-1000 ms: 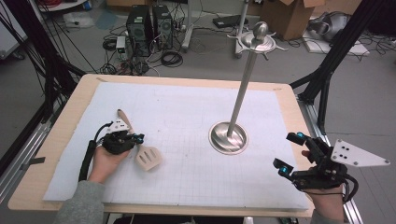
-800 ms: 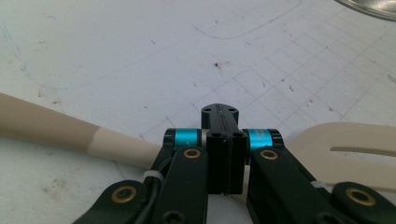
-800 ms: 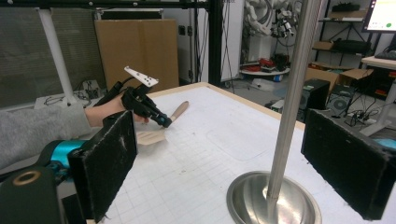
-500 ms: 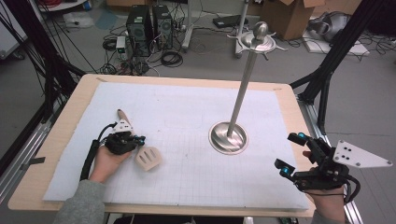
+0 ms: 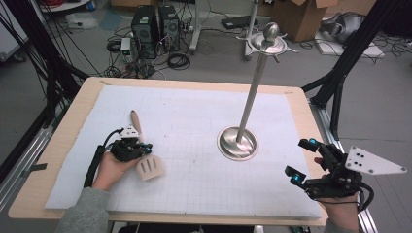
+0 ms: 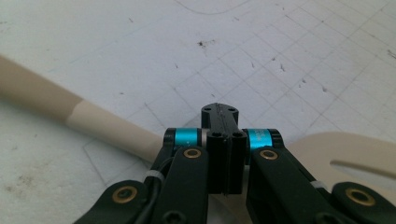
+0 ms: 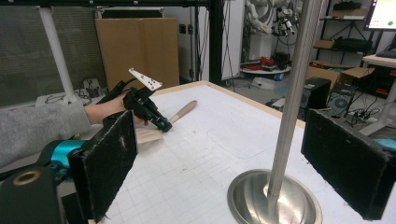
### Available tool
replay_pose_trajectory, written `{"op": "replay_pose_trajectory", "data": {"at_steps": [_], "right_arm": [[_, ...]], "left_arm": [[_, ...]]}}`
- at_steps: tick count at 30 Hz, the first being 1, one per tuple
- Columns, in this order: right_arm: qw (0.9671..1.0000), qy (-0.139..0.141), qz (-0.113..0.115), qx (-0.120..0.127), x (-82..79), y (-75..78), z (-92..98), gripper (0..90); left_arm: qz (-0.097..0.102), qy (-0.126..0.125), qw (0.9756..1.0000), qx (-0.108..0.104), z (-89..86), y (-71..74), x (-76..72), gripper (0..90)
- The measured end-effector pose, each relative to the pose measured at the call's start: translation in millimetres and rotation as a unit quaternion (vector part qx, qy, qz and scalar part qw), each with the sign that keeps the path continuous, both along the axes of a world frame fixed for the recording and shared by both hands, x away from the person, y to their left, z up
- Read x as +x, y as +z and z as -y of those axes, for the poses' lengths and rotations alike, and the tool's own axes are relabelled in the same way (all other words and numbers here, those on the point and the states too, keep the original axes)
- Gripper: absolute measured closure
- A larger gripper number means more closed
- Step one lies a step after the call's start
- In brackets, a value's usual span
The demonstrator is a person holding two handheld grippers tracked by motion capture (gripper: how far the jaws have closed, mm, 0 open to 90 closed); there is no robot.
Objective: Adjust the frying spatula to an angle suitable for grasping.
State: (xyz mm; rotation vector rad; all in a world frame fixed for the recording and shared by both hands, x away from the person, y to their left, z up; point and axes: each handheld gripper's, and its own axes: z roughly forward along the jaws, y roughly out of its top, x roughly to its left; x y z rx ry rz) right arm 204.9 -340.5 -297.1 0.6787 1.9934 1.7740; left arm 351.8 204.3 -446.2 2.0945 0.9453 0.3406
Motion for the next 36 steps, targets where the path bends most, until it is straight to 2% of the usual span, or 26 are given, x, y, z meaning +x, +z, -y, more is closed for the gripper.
{"op": "replay_pose_trajectory", "data": {"at_steps": [3,8,13,18,20,26,27,28,36], "right_arm": [[1.0,0.001,0.0,-0.002,0.2,0.0,-0.6,9.7],[1.0,0.0,-0.001,-0.004,1.2,-0.7,-1.3,9.7],[1.0,0.001,-0.005,-0.005,1.9,-1.6,-2.0,9.7],[1.0,0.005,-0.003,-0.008,3.1,-1.8,-4.2,9.7],[0.9999,0.004,-0.011,-0.008,2.7,-2.0,-5.0,9.7],[0.9999,0.007,-0.002,-0.01,5.5,-2.5,-5.6,9.7],[0.9999,0.006,-0.013,-0.008,4.3,-2.5,-6.1,9.7],[0.9999,0.008,-0.007,-0.009,5.3,-2.6,-6.2,9.7],[0.9999,0.01,-0.011,-0.006,6.3,-2.8,-6.5,9.7]], "left_arm": [[-0.006,-0.005,1.0,0.003,-1.2,0.8,-0.8,89.9],[-0.007,0.0,1.0,-0.005,-1.7,-0.1,-2.6,89.9],[-0.009,-0.004,1.0,-0.001,-2.6,0.7,-3.9,89.9],[-0.014,-0.005,0.9999,-0.007,-4.5,0.7,-6.0,89.9],[-0.015,-0.008,0.9998,-0.004,-5.4,1.2,-6.7,89.9],[-0.018,-0.015,0.9997,0.0,-8.3,2.0,-10.2,89.9],[-0.018,-0.016,0.9997,0.002,-8.6,2.3,-10.9,89.9],[-0.019,-0.016,0.9997,0.003,-9.0,2.6,-11.5,89.9],[-0.021,-0.025,0.9994,0.006,-13.7,3.6,-16.8,89.9]]}}
